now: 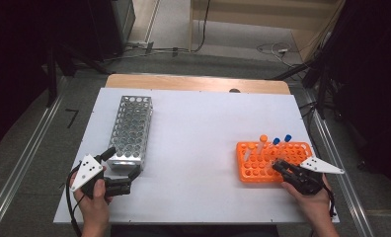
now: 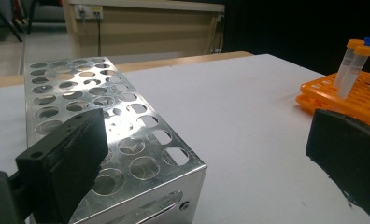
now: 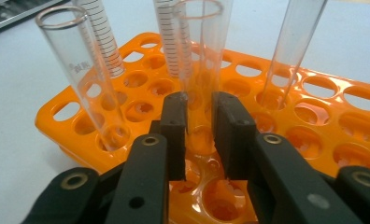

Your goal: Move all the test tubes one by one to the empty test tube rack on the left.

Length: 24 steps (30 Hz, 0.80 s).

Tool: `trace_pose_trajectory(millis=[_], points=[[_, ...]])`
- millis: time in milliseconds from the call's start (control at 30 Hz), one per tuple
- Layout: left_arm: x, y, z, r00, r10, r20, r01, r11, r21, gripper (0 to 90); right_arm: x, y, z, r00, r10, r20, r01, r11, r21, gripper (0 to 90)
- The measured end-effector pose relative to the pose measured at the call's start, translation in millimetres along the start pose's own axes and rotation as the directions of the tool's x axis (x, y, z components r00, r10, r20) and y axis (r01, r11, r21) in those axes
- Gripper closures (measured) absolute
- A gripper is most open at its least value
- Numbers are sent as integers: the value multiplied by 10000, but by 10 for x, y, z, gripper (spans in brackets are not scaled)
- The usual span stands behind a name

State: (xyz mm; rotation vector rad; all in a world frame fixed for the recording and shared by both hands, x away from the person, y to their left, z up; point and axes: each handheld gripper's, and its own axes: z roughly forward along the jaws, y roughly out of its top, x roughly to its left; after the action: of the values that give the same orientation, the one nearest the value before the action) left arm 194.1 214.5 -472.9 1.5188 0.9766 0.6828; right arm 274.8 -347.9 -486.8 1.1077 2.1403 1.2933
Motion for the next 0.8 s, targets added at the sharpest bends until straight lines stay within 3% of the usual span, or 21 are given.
trace_pose_trajectory(millis=[200,433,600,800], points=[[-8,-1,7,10000,92,-20,-92,9999,123,0,-31,35,-11,9998,191,-79,-190,9997,130,739],[-20,-1,10,10000,62,32,-62,9999,119,0,-23,184,-120,9996,267,-47,-267,9996,-92,739],[-42,6,12,9999,92,55,-93,9999,144,0,-9,338,-251,9990,433,-78,-437,9973,-592,740],[-70,11,17,9998,101,158,-104,9998,159,0,73,465,-227,9993,370,-89,-377,9948,-948,740]])
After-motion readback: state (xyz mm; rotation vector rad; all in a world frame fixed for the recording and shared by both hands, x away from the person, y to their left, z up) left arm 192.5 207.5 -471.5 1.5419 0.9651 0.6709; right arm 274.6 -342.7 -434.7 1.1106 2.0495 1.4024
